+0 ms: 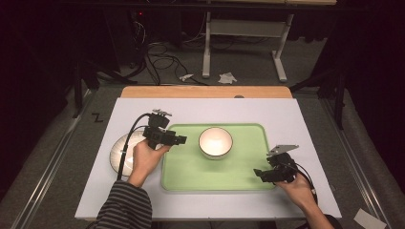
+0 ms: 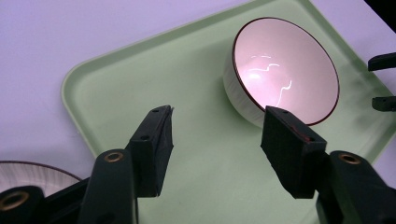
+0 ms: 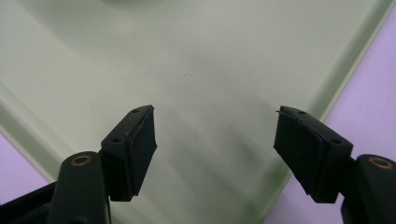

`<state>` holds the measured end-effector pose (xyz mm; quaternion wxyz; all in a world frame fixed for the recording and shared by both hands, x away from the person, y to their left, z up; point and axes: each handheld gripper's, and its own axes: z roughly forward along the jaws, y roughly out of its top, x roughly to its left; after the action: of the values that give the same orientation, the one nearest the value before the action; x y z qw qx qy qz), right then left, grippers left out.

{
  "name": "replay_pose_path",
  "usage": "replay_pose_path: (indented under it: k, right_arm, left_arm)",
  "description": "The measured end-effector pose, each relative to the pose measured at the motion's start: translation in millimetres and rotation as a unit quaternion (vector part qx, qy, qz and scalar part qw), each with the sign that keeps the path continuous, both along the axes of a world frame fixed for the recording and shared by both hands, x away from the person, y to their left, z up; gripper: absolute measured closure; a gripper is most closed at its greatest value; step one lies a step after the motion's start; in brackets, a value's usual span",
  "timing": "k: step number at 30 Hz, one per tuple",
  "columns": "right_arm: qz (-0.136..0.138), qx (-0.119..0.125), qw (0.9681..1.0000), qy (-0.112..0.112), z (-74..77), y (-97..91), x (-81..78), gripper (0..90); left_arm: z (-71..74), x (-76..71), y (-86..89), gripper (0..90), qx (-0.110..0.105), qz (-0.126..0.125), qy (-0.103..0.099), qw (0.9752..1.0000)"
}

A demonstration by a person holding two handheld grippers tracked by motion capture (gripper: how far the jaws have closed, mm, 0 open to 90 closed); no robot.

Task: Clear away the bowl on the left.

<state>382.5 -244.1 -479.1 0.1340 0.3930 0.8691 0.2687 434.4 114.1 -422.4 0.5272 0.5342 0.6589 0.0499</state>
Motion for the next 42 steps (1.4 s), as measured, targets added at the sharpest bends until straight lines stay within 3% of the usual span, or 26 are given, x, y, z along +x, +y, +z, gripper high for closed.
replay_pose_path:
  k: [3, 6, 7, 10, 12, 15, 16, 18, 19, 24, 35, 37, 40, 42]
  right_arm:
    - [-0.003, 0.0, 1.0, -0.001, 0.4, 0.6, -0.4, 30.8]
    - [0.0, -0.001, 1.0, 0.0, -0.1, 0.4, -0.3, 30.8]
    - [-0.002, 0.0, 1.0, 0.0, -0.1, 0.3, -0.3, 30.7]
    - [-0.003, 0.0, 1.0, 0.001, 0.2, 0.1, -0.2, 30.7]
    - [-0.001, -0.001, 1.0, 0.0, -0.1, 0.3, -0.2, 30.7]
    - [0.0, 0.0, 1.0, 0.0, 0.4, 1.0, -1.1, 30.7]
    - [0.0, -0.001, 1.0, 0.001, 0.2, 1.0, -1.0, 30.7]
    - [0.001, -0.001, 1.0, 0.001, 0.2, 1.1, -1.0, 30.8]
    - [0.003, 0.0, 1.0, 0.001, 0.1, 1.6, -1.0, 30.7]
    - [0.003, -0.003, 1.0, 0.002, 0.0, 3.1, -2.0, 30.7]
    - [0.007, -0.003, 1.0, 0.001, 0.4, 3.6, -2.6, 30.8]
    - [0.008, -0.005, 1.0, 0.002, 0.3, 3.5, -2.4, 30.8]
    - [0.005, -0.006, 1.0, 0.002, 0.1, 3.1, -2.2, 30.8]
    - [0.005, -0.006, 1.0, 0.003, 0.0, 3.1, -2.0, 30.8]
  left_arm:
    - [-0.7, -4.4, 1.3, 43.3, -0.007, 0.005, -0.001, 1.0]
    - [-2.6, -8.7, 2.8, 42.9, 0.0, 0.001, -0.003, 1.0]
    - [-3.4, -13.8, 10.6, 42.8, 0.026, -0.038, 0.0, 0.9989]
    - [-3.9, -16.6, 12.2, 42.7, 0.028, -0.025, 0.004, 0.9993]
    - [-3.8, -18.3, 9.2, 42.7, 0.007, -0.004, -0.001, 1.0]
    - [-4.9, -24.3, 7.9, 42.6, 0.009, -0.003, -0.008, 0.9999]
    - [-6.0, -29.5, 8.5, 42.6, 0.022, -0.016, -0.01, 0.9996]
    - [-6.2, -31.6, 8.4, 42.6, 0.022, -0.016, -0.011, 0.9996]
    - [-7.5, -37.2, 13.9, 42.5, 0.047, -0.052, -0.01, 0.9975]
    - [-13.8, -45.3, 16.1, 42.0, 0.059, -0.057, -0.008, 0.9966]
    - [-35.5, -55.2, 17.6, 41.5, 0.061, -0.055, 0.008, 0.9966]
    - [-41.2, -57.1, 16.4, 41.5, 0.07, -0.061, 0.018, 0.9955]
    - [-46.3, -58.8, 14.3, 41.6, 0.094, -0.063, 0.011, 0.9936]
    - [-49.6, -57.2, 14.4, 41.5, 0.095, -0.061, 0.017, 0.9935]
